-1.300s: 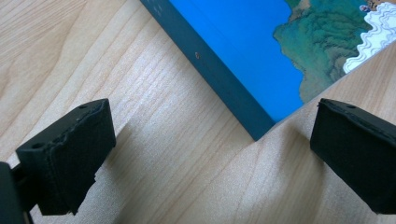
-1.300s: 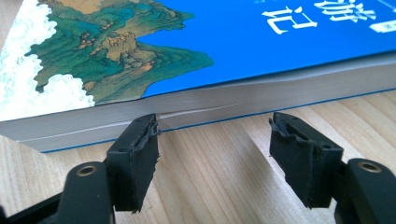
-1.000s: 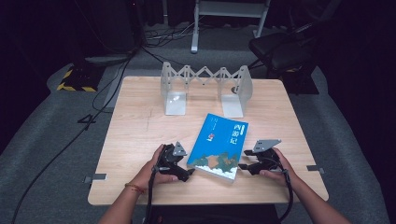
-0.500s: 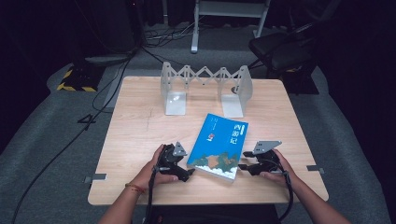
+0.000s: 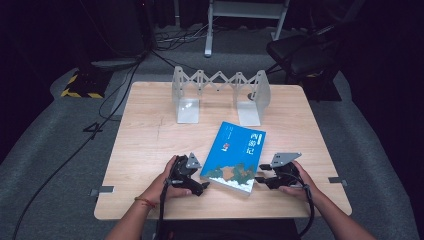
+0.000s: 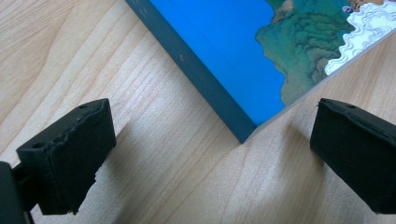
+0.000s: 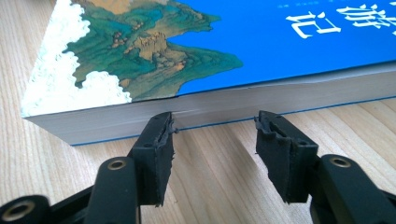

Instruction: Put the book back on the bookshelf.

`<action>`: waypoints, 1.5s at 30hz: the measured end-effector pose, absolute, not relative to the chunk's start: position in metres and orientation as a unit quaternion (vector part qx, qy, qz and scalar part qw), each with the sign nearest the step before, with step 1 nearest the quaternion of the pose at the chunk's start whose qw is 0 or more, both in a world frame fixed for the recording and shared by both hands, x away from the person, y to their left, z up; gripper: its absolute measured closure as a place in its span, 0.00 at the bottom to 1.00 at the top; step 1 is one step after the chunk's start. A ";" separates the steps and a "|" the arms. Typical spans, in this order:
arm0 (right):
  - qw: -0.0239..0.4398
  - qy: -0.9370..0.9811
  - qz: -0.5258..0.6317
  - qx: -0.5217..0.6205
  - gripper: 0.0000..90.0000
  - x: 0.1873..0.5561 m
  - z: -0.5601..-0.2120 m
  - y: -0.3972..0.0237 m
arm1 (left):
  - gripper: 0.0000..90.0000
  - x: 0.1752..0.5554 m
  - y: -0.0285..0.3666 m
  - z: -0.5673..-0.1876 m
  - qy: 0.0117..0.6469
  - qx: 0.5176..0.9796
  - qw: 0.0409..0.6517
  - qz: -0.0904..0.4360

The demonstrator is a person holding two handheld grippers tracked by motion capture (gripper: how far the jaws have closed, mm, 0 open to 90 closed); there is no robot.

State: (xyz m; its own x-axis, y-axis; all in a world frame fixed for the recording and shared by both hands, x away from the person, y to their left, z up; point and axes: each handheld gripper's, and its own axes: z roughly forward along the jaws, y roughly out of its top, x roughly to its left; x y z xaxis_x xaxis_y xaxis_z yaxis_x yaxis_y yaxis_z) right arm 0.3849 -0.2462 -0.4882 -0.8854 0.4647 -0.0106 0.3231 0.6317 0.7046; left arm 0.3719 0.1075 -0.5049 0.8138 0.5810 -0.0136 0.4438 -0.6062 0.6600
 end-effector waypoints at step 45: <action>0.105 0.861 0.427 0.255 0.50 0.392 -0.443 -0.223 | 0.46 0.333 0.010 -0.470 0.207 0.878 0.375 0.214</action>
